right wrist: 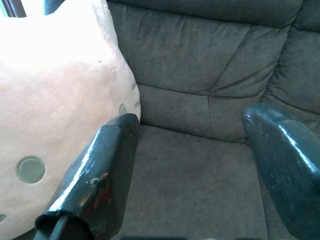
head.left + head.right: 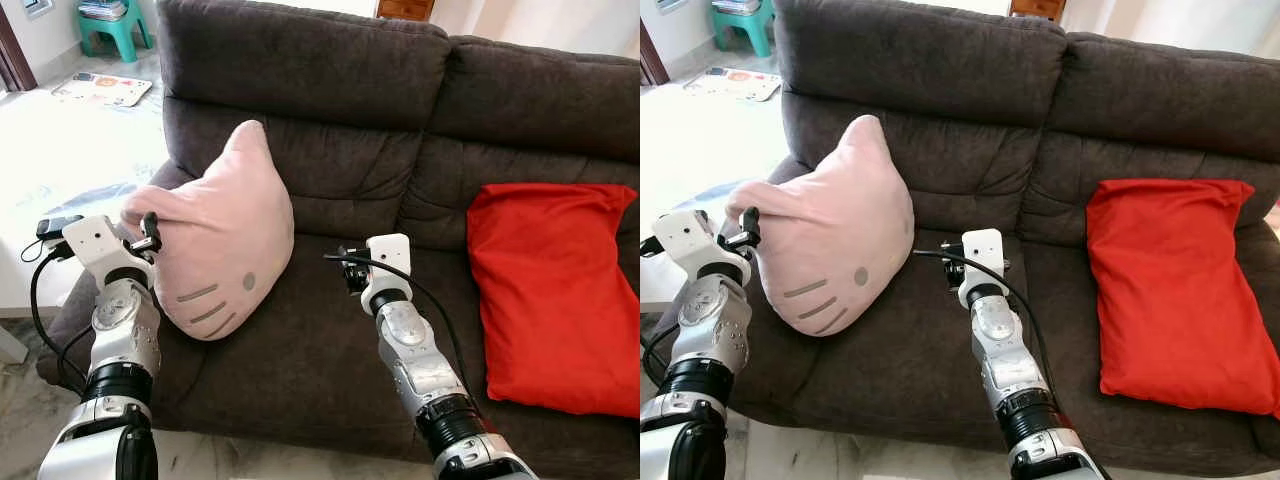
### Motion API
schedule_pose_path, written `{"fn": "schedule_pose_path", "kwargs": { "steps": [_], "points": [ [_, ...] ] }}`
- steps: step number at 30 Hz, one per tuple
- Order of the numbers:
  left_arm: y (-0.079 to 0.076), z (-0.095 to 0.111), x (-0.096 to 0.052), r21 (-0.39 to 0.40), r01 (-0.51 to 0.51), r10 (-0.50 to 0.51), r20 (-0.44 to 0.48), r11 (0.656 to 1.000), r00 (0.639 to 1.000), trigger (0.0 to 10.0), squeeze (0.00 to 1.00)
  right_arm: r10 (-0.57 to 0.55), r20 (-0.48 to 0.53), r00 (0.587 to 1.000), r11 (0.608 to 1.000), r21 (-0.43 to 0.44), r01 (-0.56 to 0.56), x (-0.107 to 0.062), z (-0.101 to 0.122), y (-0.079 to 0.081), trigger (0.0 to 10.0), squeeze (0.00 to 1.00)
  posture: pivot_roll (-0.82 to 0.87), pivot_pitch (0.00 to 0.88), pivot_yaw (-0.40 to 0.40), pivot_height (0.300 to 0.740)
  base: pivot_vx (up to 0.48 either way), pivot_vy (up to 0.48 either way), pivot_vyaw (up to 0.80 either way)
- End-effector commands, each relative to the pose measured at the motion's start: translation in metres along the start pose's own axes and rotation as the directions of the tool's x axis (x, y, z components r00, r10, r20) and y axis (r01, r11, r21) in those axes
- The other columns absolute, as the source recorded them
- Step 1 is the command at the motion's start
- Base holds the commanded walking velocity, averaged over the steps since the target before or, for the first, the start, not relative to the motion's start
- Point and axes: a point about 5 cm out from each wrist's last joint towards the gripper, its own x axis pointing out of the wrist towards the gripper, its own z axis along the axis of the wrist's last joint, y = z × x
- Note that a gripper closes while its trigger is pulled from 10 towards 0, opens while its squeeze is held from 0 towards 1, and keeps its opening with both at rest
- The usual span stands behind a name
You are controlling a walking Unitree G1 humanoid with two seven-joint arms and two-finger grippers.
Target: Move the pillow to the sofa from floor
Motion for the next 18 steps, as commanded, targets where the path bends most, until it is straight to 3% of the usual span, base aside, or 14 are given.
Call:
{"fn": "schedule_pose_path", "kwargs": {
  "steps": [1, 2, 5, 7, 8, 9, 11, 12, 16, 17, 18],
  "points": [
    [-0.008, -0.003, -0.005, 0.066, 0.048, -0.047, -0.007, 0.997, 0.999, 10.0, 0.00, -0.009, 0.001, 1.000, 1.000, 0.000, 0.009, 0.000, 0.000, -0.002, 10.0, 0.00, 0.14, 0.065, -0.110, 0.740, 0.000, 0.000, 0.00],
    [-0.012, -0.006, -0.012, 0.151, 0.104, -0.105, -0.001, 0.983, 0.994, 10.0, 0.00, -0.011, 0.019, 1.000, 1.000, 0.008, 0.011, -0.001, 0.001, -0.004, 10.0, 0.00, 0.14, 0.065, -0.109, 0.740, 0.000, 0.000, 0.00],
    [-0.016, -0.009, -0.024, 0.286, 0.182, -0.195, 0.017, 0.941, 0.981, 10.0, 0.00, -0.013, 0.062, 0.998, 1.000, 0.017, 0.012, -0.005, 0.004, -0.008, 10.0, 0.00, 0.14, 0.066, -0.106, 0.740, 0.000, 0.000, 0.00],
    [-0.016, -0.010, -0.025, 0.299, 0.189, -0.203, 0.019, 0.936, 0.979, 10.0, 0.00, -0.013, 0.067, 0.998, 1.000, 0.017, 0.012, -0.005, 0.004, -0.009, 10.0, 0.00, 0.14, 0.066, -0.106, 0.740, 0.000, 0.000, 0.00],
    [-0.017, -0.009, -0.031, 0.330, 0.209, -0.233, 0.034, 0.920, 0.972, 10.0, 0.00, -0.020, 0.097, 0.995, 1.000, 0.021, 0.018, -0.007, 0.006, -0.016, 10.0, 0.00, 0.14, 0.066, -0.106, 0.740, 0.000, 0.000, 0.00],
    [-0.017, -0.008, -0.043, 0.372, 0.239, -0.279, 0.057, 0.897, 0.959, 10.0, 0.00, -0.053, 0.146, 0.988, 0.998, 0.036, 0.048, -0.012, 0.008, -0.032, 10.0, 0.00, 0.15, 0.073, -0.099, 0.740, 0.000, 0.000, 0.00],
    [-0.017, -0.008, -0.048, 0.391, 0.250, -0.297, 0.061, 0.886, 0.953, 10.0, 0.00, -0.071, 0.161, 0.984, 0.997, 0.037, 0.066, -0.015, 0.008, -0.040, 10.0, 0.00, 0.15, 0.071, -0.096, 0.740, 0.000, 0.000, 0.00],
    [-0.015, -0.011, -0.054, 0.410, 0.261, -0.308, 0.052, 0.874, 0.950, 10.0, 0.00, -0.096, 0.171, 0.981, 0.995, 0.031, 0.092, -0.019, 0.007, -0.051, 10.0, 0.00, 0.15, 0.074, -0.093, 0.740, 0.000, 0.000, 0.00],
    [-0.004, -0.024, -0.063, 0.419, 0.249, -0.274, 0.001, 0.873, 0.962, 10.0, 0.00, -0.174, 0.150, 0.973, 0.984, 0.007, 0.175, -0.029, -0.004, -0.080, 10.0, 0.00, 0.14, 0.072, -0.088, 0.740, 0.000, 0.000, 0.00],
    [0.003, -0.027, -0.066, 0.428, 0.228, -0.245, -0.015, 0.874, 0.969, 10.0, 0.00, -0.238, 0.112, 0.965, 0.971, 0.017, 0.237, -0.040, -0.018, -0.101, 10.0, 0.00, 0.14, 0.072, -0.082, 0.740, 0.000, 0.000, 0.00],
    [0.005, -0.028, -0.067, 0.430, 0.221, -0.236, -0.019, 0.875, 0.972, 10.0, 0.00, -0.255, 0.101, 0.962, 0.967, 0.020, 0.254, -0.044, -0.022, -0.107, 10.0, 0.00, 0.15, 0.072, -0.081, 0.740, 0.000, 0.000, 0.00]
  ]
}}
